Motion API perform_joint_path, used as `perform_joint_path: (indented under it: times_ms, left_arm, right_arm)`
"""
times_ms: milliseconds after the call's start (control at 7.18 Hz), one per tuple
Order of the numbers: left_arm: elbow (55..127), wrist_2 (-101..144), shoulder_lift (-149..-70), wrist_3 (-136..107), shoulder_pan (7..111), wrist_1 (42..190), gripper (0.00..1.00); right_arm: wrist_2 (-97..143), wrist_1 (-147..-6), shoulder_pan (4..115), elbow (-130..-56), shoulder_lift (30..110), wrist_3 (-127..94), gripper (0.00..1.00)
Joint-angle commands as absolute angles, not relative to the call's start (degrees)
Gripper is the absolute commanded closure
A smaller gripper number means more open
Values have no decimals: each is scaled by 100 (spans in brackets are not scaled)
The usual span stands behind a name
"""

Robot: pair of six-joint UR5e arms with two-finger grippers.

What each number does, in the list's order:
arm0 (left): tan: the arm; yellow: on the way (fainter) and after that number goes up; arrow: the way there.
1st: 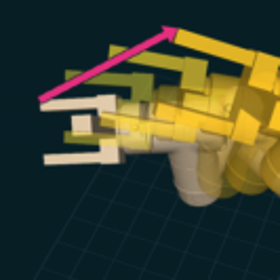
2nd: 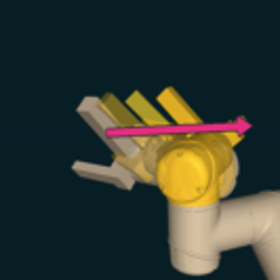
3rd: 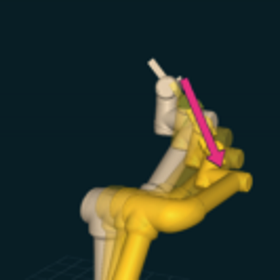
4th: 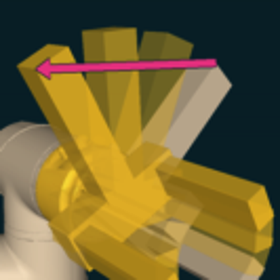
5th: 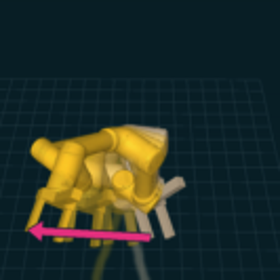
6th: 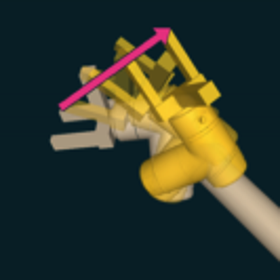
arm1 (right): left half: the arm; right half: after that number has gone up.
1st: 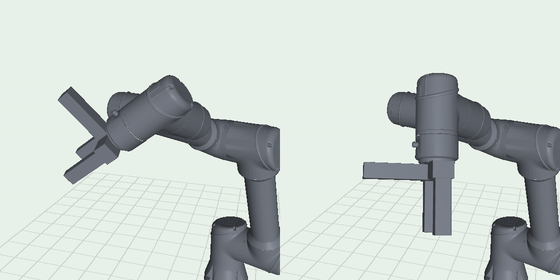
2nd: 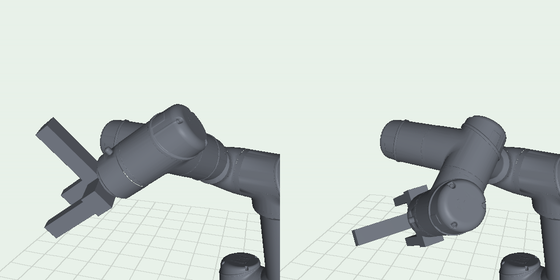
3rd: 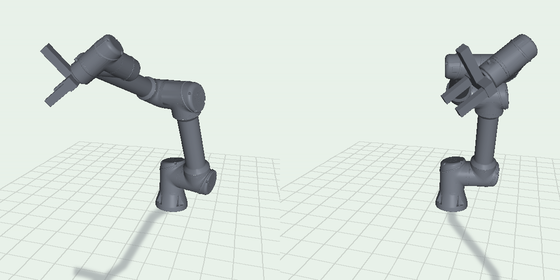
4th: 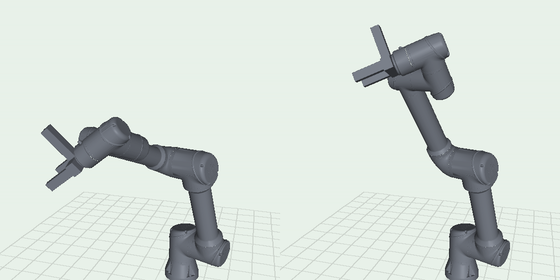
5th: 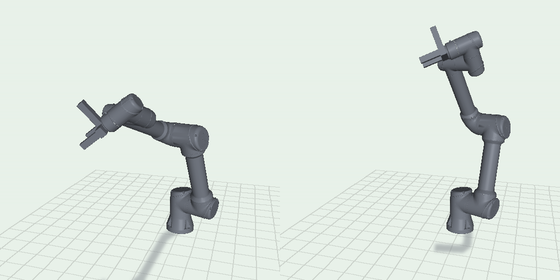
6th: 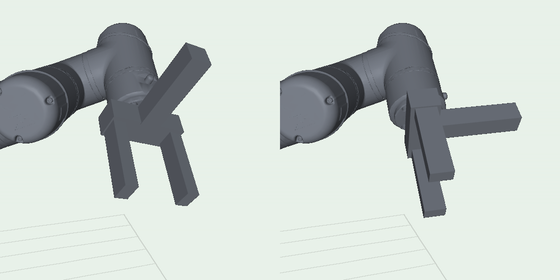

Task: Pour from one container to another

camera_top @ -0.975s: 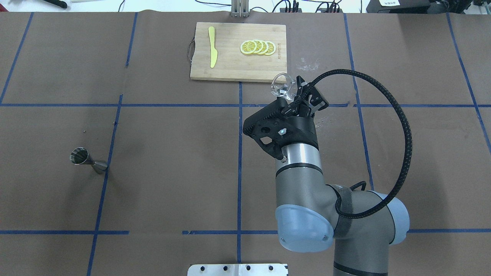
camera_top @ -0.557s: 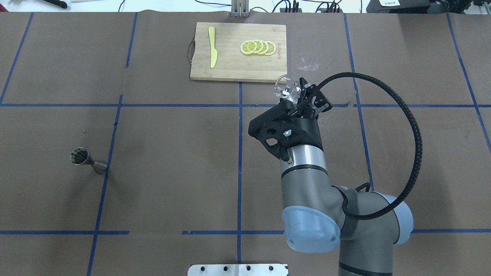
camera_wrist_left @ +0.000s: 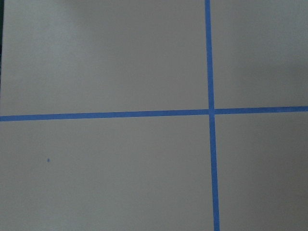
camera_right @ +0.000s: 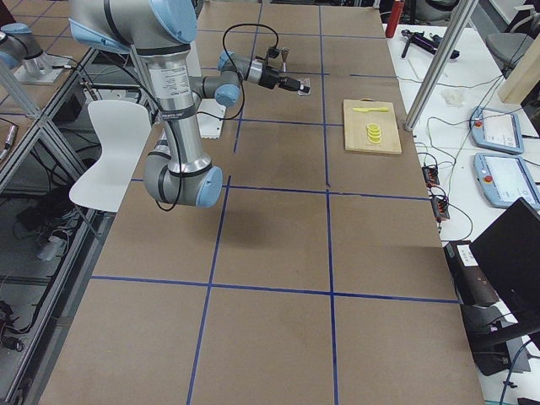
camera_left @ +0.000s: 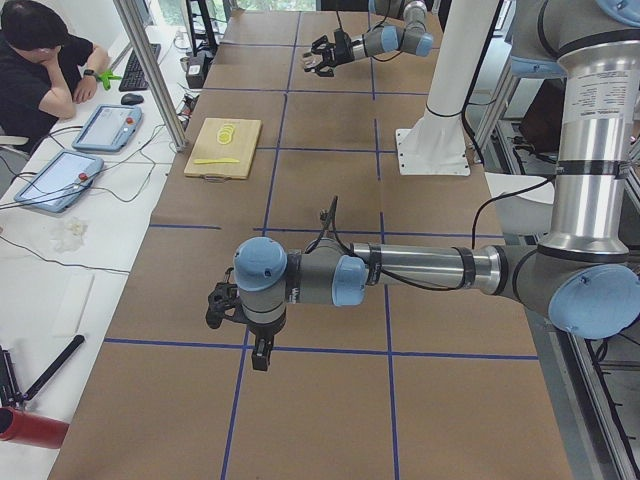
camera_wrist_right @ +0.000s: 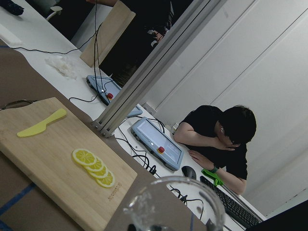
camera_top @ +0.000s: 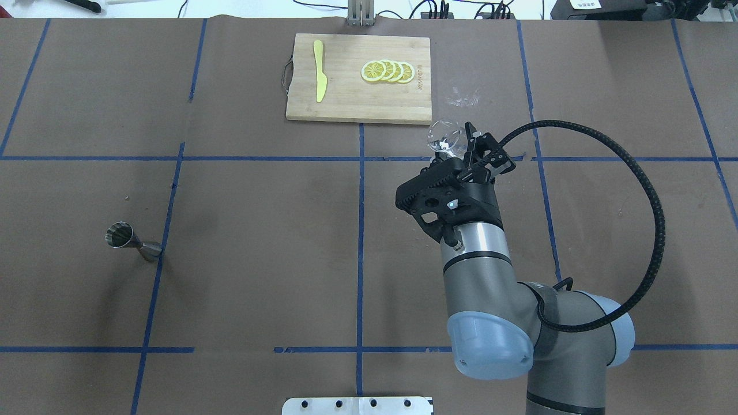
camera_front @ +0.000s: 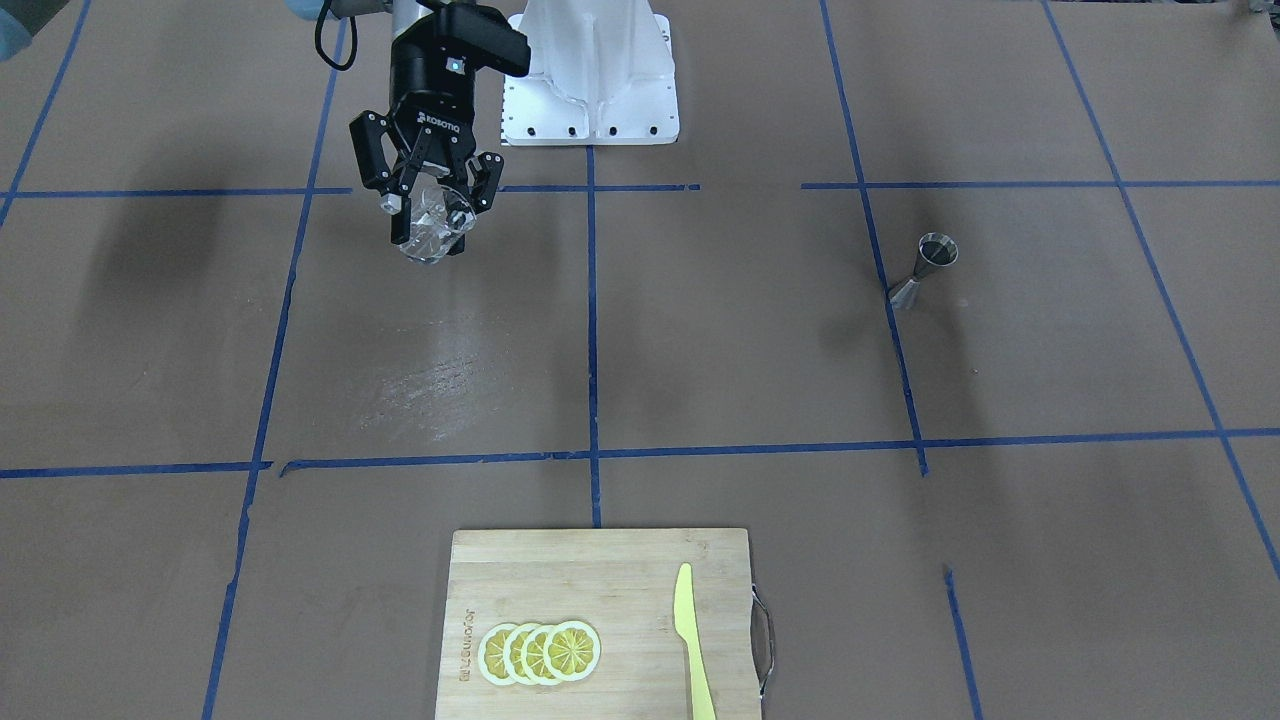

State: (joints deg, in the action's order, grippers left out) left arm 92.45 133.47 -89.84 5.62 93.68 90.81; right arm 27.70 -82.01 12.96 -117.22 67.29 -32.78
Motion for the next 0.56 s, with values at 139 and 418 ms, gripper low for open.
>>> perform_joint_path:
  times_ms: [139, 418]
  left_arm:
    - [9264, 13368, -8991, 554, 9290, 9175, 0]
    - [9237, 13359, -8982, 554, 9290, 9272, 0]
  right_arm:
    - [2777, -7342, 1327, -11716, 7494, -3889, 100]
    - [2917, -7207, 1327, -11725, 7856, -5013, 100]
